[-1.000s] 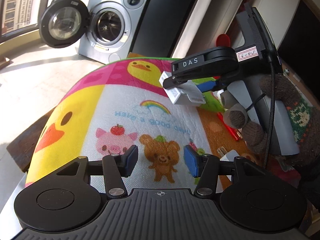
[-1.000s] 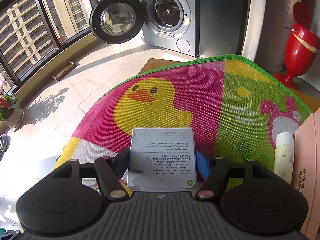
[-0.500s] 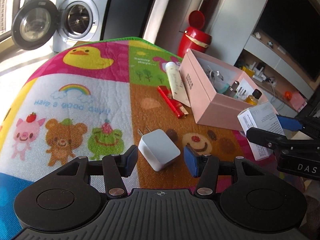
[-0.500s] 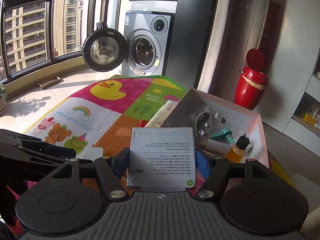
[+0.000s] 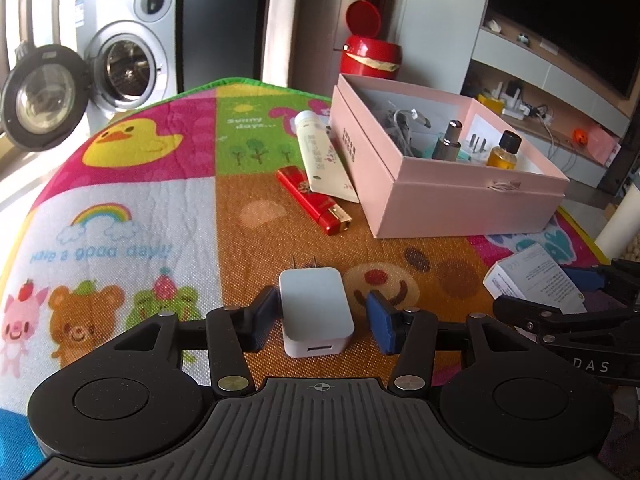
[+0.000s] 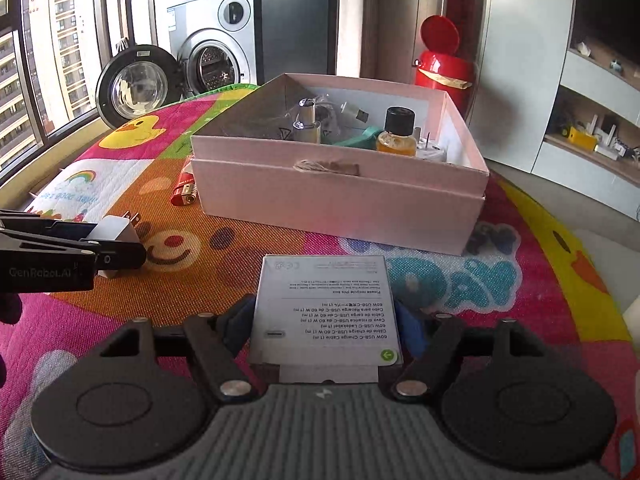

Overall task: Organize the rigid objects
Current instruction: 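Lower the charger cube and boxed card into the pink box and open both tools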

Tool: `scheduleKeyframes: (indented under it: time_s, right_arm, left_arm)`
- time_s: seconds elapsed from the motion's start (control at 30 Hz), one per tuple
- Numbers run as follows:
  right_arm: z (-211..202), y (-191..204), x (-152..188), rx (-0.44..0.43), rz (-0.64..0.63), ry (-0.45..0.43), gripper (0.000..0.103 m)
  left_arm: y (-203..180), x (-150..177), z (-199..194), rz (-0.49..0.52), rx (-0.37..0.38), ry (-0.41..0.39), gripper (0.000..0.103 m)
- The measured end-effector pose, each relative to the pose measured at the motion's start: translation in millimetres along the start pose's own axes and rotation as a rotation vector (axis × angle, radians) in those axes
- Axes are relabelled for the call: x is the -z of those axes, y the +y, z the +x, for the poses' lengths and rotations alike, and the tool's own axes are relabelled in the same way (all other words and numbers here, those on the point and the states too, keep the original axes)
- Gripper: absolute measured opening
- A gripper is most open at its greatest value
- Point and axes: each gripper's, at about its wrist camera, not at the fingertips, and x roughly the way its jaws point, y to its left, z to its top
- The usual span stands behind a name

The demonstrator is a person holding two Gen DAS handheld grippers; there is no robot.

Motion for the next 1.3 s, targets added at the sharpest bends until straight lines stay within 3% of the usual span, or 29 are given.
scheduleKeyframes:
  time_s: [0.1, 0.2, 0.37, 0.43, 0.57, 0.63, 0.73, 0.83, 0.93, 1.07, 1.2, 1.3]
  right_arm:
    - [-3.0, 1.8, 1.3, 0.003, -0.015, -0.007, 0.074]
    - [-5.5, 3.7, -0.7, -0.017, -0.031, 0.001, 0.069]
    - [-20.5, -1.6, -2.7, -0.098, -0.062, 0.050, 0.069]
    - [-33.6, -6.4, -11.3, -0.104, -0.082, 0.018, 0.069]
    - [-74.4, -20.9, -68.7, -0.055, -0.135, -0.183, 0.069]
    - [-82.7, -31.3, -106.5, -0.044, -0.110, -0.244, 0.069]
    - [-73.1, -45.3, -150.4, -0.044, -0.068, -0.282, 0.069]
    - [-42.2, -60.2, -179.9, -0.061, 0.004, -0.242, 0.069]
    - [-8.8, -68.4, -189.7, -0.038, 0.031, -0.198, 0.069]
    - [27.9, -71.7, -189.9, 0.001, 0.040, -0.158, 0.069]
    - [64.2, -77.5, -185.0, 0.015, 0.078, -0.098, 0.069]
    - [73.5, -85.0, -175.6, -0.023, 0.129, -0.051, 0.069]
  left_arm:
    - [5.8, 1.3, -1.3, -0.029, 0.023, -0.010, 0.051]
    - [4.0, 5.2, -4.7, 0.003, 0.002, -0.026, 0.039]
    - [-6.9, 13.2, -17.9, 0.102, 0.103, -0.008, 0.037]
    - [-12.2, 5.8, -28.2, 0.126, 0.164, -0.026, 0.037]
    - [-30.6, -46.3, -50.3, 0.199, 0.216, -0.188, 0.037]
    - [-40.3, -84.0, -52.2, 0.218, 0.239, -0.259, 0.037]
    - [-48.1, -132.4, -31.3, 0.189, 0.261, -0.299, 0.037]
    - [-55.1, -162.1, 5.3, 0.152, 0.270, -0.267, 0.037]
    - [-60.8, -171.0, 35.0, 0.136, 0.278, -0.249, 0.037]
    - [-59.9, -173.2, 68.4, 0.077, 0.305, -0.209, 0.037]
    - [-47.8, -173.4, 104.6, 0.009, 0.293, -0.084, 0.036]
    - [-34.1, -163.7, 102.6, -0.006, 0.280, -0.083, 0.036]
